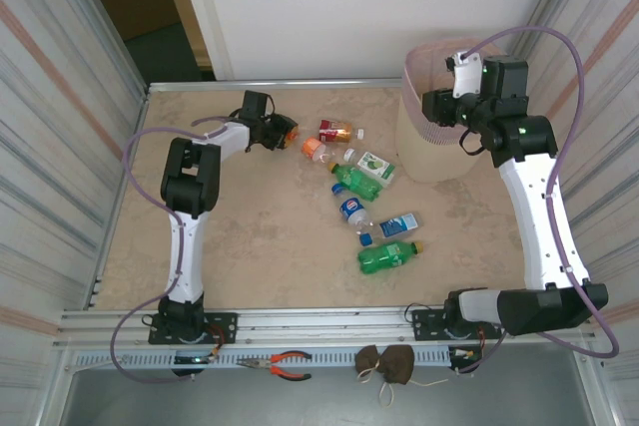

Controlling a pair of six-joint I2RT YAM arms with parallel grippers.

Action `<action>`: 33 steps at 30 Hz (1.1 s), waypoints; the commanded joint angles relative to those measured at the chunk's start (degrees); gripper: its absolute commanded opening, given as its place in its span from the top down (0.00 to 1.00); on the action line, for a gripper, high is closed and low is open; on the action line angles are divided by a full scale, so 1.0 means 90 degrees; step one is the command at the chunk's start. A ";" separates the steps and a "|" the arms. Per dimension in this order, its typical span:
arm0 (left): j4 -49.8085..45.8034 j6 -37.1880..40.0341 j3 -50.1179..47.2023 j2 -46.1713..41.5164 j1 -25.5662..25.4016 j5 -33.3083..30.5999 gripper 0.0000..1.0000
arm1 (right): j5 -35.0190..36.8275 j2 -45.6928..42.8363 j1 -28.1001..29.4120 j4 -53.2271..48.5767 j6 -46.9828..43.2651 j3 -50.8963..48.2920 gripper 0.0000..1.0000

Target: Put the plastic bottles in the bin

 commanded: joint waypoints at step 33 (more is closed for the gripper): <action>0.0965 0.4419 -0.3215 -0.5338 0.0459 0.1783 0.79 | -0.0580 -0.0854 0.2583 0.2651 0.0778 -0.1772 0.59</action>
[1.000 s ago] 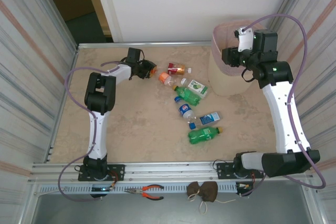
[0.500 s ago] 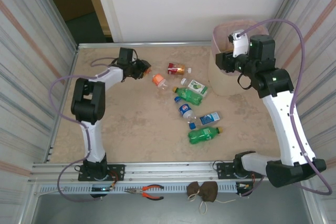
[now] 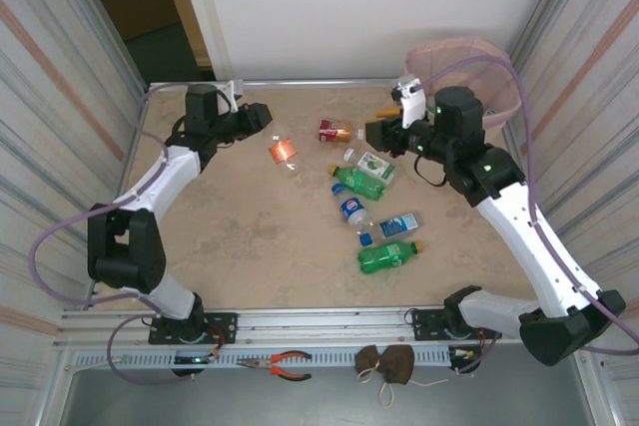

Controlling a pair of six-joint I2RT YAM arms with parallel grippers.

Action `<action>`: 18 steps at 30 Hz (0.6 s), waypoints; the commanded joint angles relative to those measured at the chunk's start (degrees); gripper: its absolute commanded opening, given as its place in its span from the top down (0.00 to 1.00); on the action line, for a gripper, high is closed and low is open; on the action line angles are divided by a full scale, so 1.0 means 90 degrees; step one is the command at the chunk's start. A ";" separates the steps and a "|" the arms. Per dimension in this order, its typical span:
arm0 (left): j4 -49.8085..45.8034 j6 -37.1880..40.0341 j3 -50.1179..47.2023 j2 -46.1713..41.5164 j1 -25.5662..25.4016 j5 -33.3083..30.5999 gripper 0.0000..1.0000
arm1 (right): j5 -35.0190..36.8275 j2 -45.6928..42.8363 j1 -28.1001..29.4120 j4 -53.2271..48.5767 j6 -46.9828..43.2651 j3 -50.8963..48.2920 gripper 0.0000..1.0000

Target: Put the plastic bottles in the bin

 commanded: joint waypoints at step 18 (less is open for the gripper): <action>0.0743 0.2279 -0.0273 -0.2263 -0.0470 0.3657 0.85 | -0.0989 0.0612 0.1890 0.3013 0.0355 -0.0864 0.40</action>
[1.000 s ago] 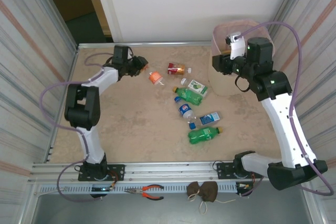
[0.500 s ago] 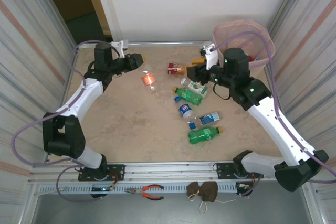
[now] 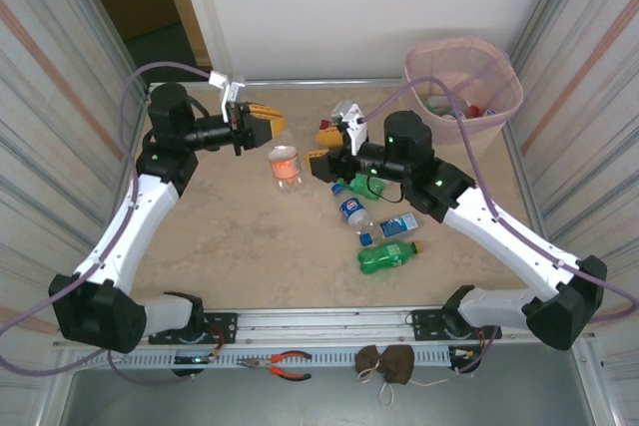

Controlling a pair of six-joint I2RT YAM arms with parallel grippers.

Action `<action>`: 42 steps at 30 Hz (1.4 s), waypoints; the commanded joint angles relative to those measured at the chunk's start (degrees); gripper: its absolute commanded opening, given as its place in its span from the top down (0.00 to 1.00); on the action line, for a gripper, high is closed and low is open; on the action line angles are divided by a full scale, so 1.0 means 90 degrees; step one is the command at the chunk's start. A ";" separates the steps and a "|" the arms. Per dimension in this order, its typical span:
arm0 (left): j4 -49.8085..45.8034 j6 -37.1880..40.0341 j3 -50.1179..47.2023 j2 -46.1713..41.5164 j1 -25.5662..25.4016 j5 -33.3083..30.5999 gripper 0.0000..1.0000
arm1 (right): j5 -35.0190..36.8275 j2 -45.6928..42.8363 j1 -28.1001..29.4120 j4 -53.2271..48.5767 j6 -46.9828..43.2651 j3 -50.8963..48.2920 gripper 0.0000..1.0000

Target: Put the plastic bottles in the bin

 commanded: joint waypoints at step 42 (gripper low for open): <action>0.0107 0.0931 0.0087 -0.0505 -0.0944 -0.0169 0.85 | -0.0980 0.0639 0.0271 0.0152 0.0216 0.0577 0.38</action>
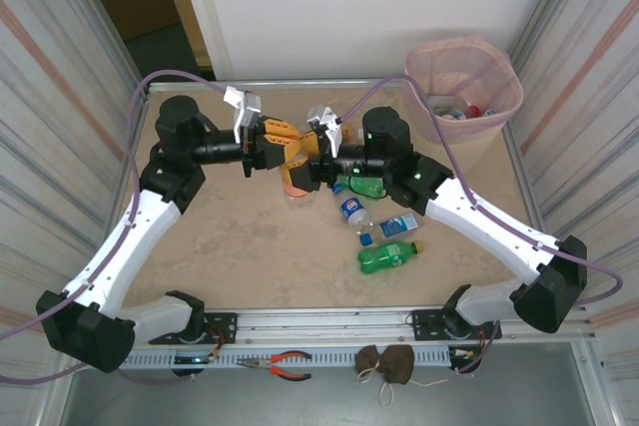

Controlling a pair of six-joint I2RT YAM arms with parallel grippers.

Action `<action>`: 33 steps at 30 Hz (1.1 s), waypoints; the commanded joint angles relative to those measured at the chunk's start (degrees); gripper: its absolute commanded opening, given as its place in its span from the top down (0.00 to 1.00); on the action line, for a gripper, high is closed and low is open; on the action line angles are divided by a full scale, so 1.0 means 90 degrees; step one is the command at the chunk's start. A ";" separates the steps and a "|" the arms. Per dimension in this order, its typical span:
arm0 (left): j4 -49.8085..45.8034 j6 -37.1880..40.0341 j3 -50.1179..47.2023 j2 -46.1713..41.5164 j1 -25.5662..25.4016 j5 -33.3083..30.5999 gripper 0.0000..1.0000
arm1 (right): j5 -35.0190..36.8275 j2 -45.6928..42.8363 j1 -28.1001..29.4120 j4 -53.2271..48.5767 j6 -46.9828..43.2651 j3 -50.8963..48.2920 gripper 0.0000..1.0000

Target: Put the plastic bottles in the bin

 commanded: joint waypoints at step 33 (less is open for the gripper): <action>0.0249 -0.0136 -0.0202 -0.0402 0.0052 -0.1818 0.29 | 0.1933 -0.0219 -0.4162 -0.0194 0.1855 0.1422 0.57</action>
